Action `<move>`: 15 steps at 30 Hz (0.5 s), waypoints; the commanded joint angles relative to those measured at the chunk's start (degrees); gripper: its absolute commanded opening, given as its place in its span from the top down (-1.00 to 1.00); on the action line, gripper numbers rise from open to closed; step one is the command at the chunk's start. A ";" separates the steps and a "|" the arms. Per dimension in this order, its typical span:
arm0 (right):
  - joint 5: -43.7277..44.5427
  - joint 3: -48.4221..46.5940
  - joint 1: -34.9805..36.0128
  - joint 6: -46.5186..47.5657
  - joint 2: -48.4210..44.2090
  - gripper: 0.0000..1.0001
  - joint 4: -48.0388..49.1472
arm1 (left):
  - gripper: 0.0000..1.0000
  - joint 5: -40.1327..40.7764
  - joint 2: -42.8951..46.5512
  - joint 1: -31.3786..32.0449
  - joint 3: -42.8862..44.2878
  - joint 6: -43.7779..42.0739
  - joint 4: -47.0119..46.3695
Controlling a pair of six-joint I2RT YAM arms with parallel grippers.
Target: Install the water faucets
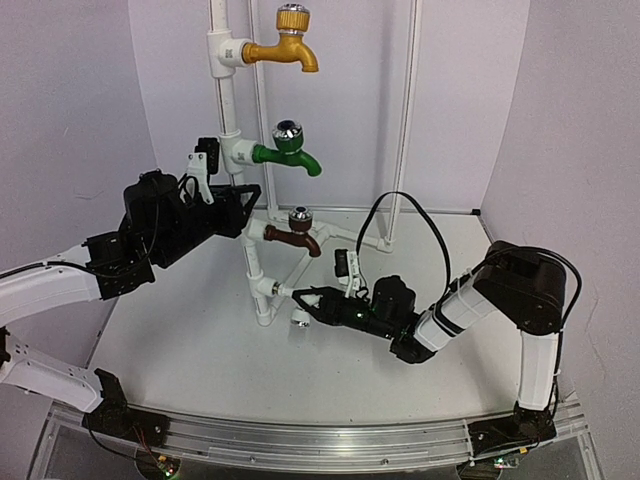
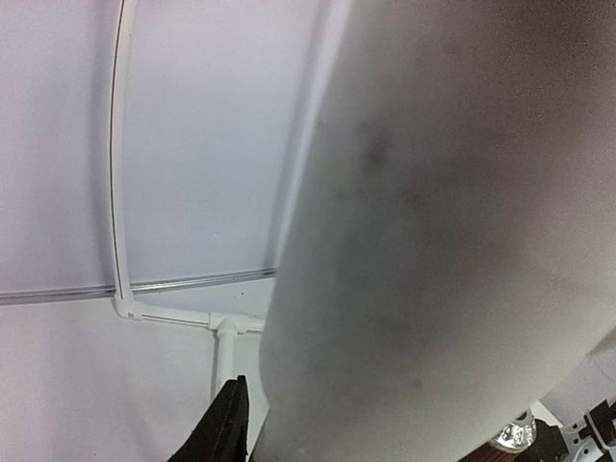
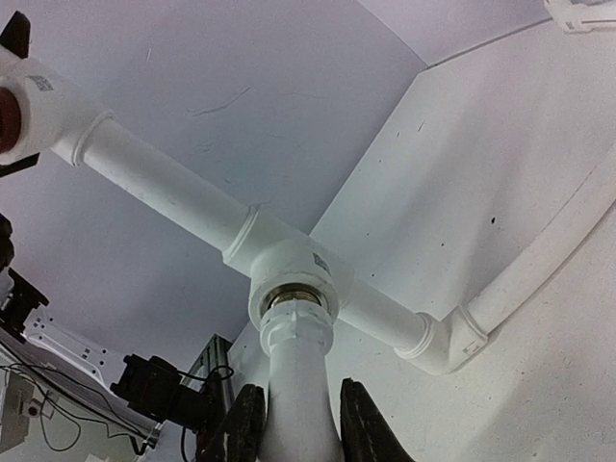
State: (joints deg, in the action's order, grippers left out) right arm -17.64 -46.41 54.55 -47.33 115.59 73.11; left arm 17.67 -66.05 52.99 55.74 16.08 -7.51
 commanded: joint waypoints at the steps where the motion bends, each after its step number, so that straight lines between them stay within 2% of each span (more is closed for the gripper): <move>1: -0.95 -1.23 -2.17 -7.95 -1.44 1.00 11.75 | 1.00 -15.36 -0.83 3.79 -4.70 24.85 3.12; 8: -1.57 -3.30 -1.84 -16.57 1.93 1.00 16.27 | 1.00 -15.39 -1.49 4.00 -5.49 24.95 3.18; 15: 1.24 -1.86 -1.55 -22.71 0.95 1.00 16.51 | 0.99 -15.09 -5.19 4.70 -2.07 22.22 6.10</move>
State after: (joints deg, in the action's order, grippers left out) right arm -21.53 -46.74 53.60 -64.04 116.49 74.15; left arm 18.05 -65.96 52.99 54.36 17.23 -9.02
